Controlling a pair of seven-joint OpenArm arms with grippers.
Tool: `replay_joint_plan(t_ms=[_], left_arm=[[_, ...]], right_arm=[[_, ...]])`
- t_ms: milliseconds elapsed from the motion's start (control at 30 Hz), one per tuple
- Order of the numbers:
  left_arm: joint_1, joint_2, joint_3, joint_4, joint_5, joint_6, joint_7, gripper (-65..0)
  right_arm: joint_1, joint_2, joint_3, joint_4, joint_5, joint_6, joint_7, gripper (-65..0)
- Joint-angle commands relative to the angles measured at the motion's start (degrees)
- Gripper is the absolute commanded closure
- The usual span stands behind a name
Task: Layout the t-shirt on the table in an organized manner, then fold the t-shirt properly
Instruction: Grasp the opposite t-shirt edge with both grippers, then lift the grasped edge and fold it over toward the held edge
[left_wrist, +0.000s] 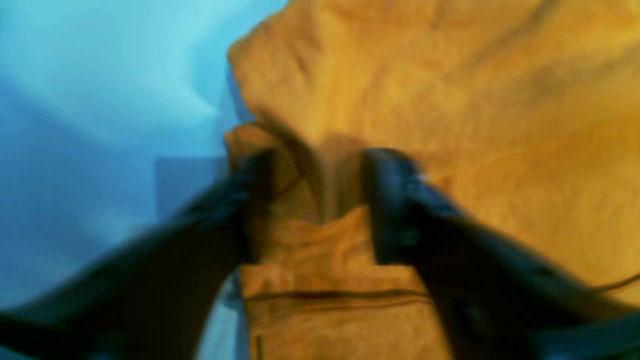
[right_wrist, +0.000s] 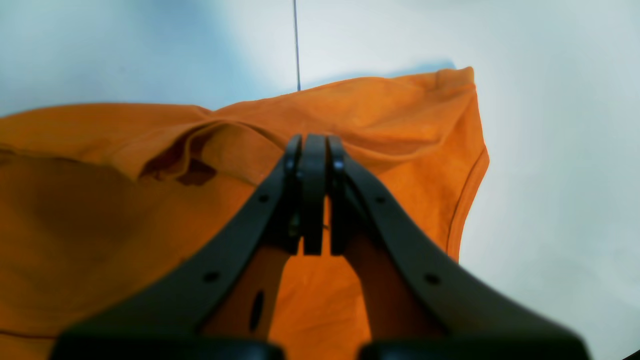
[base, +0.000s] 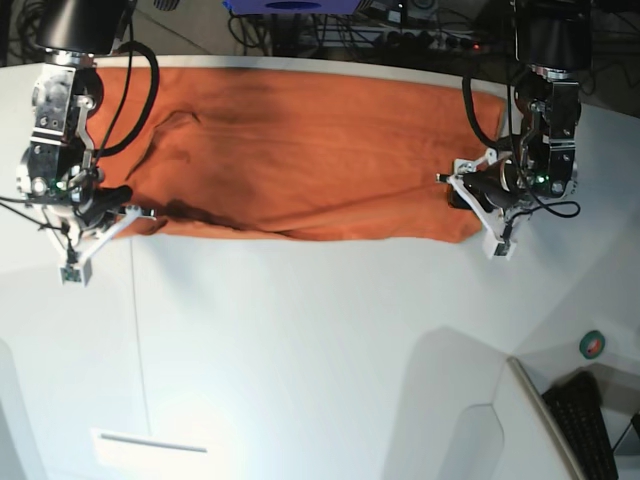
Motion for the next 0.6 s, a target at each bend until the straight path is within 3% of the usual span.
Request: replay_joint_plan(t_ms=[0,133,267,367,467,567], left_arm=[[-0.35,-1.14,-0.48,1.38,-0.53,-0.08,-0.64,-39.7],[0.18,-1.23,-0.65,4.55,-0.80,-0.08,0.94,-49.9],[0.36,-0.79,-8.92,10.44,-0.88,-0.43,8.06,-49.5],[-0.52,-0.44,-15.86,12.99,-0.88,-0.69,8.86,-50.0],[-5.36,-0.79,-16.83,9.21,-0.88,-4.12,9.12,-50.4],[-11.51,-0.79,-16.92,-2.31,-0.88,-8.69,9.12,-50.4]], right_arm=[[0.93,0.44,-0.03,1.22,-0.11,-0.01,1.05,0.0],[1.20,0.53,-0.03,1.22,-0.11,0.08,1.22,0.0],[1.29,0.79,-0.03,1.22,-0.11,0.08,1.22,0.0],[1.29,0.88,-0.03,1.22,-0.11,0.08,1.22,0.0],[1.29,0.88,-0.03,1.22,-0.11,0.08,1.22,0.0],[1.37,0.88,-0.12,1.22,-0.11,0.08,1.22,0.0]])
